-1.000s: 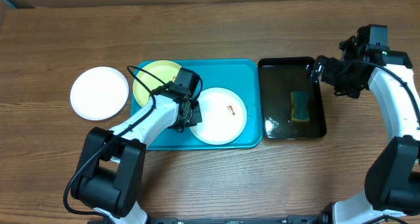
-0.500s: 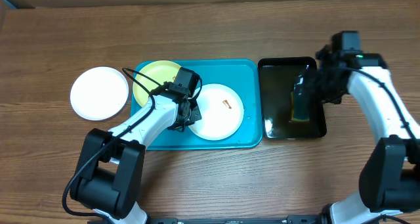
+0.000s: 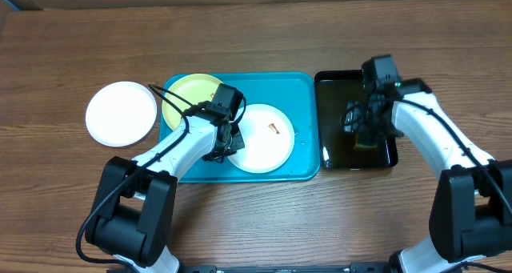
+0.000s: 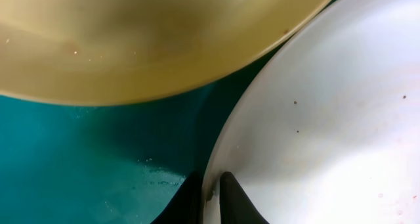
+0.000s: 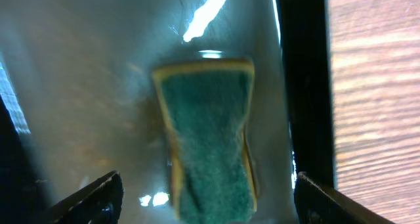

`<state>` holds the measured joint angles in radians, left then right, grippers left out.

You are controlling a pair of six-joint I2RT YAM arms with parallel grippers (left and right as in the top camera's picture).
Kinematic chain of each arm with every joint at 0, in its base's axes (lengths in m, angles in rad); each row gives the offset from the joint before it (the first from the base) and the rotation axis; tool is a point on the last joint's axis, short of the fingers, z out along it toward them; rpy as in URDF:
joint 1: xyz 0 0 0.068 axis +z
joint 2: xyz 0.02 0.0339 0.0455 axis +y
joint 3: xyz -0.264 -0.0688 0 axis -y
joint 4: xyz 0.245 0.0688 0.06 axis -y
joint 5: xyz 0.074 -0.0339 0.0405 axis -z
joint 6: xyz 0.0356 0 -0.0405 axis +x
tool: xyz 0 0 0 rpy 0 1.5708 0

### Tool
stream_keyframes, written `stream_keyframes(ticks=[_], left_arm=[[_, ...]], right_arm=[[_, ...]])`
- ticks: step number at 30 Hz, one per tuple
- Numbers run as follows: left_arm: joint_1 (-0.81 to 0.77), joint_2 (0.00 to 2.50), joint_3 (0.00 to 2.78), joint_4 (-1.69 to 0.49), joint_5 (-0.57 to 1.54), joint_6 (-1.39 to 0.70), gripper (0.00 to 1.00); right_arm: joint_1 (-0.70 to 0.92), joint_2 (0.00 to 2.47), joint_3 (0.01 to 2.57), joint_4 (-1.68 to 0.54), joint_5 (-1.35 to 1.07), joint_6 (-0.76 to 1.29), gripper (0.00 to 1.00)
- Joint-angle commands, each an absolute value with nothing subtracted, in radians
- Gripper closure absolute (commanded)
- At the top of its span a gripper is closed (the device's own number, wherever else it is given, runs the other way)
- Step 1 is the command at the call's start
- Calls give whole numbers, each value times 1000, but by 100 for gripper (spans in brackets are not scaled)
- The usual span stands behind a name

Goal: Clean dirty plates on tray and stack at the side
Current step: 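Reach the right gripper into the black tray and grasp the sponge, then lift the sponge from the water with the right gripper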

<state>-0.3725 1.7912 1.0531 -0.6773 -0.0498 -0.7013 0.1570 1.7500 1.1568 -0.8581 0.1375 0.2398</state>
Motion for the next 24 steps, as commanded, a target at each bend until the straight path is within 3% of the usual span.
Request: stream_keyframes(ticks=[1, 6, 10, 12, 13, 15, 16, 17, 18, 20, 24], left_arm=[[-367, 1778, 1046, -679, -70, -710, 88], [-367, 1778, 1046, -683, -70, -710, 87], [-367, 1778, 1046, -684, -70, -702, 87], [-367, 1778, 1046, -684, -70, -703, 87], [-367, 1778, 1046, -684, -70, -703, 87], [-367, 1778, 1046, -684, -70, -703, 87], [-367, 1778, 1046, -685, -70, -702, 86], [-367, 1778, 1046, -686, -70, -702, 85], [-367, 1778, 1046, -688, -70, -702, 84], [-367, 1778, 1046, -689, -70, -702, 82], [-367, 1778, 1046, -690, -70, -703, 81]], right_arm=[[156, 1734, 1088, -794, 123, 263, 18], [156, 1735, 994, -692, 118, 263, 37], [156, 1735, 967, -663, 95, 262, 71], [156, 1735, 967, -665, 68, 262, 92], [156, 1735, 967, -666, 54, 262, 96], [156, 1734, 973, -668, 35, 253, 96], [156, 1734, 984, -678, 35, 246, 78], [156, 1734, 1000, -693, 35, 235, 50], [156, 1734, 1021, -713, 35, 233, 36], [156, 1734, 1059, -742, 36, 228, 28], [156, 1734, 1093, -739, 36, 228, 24]])
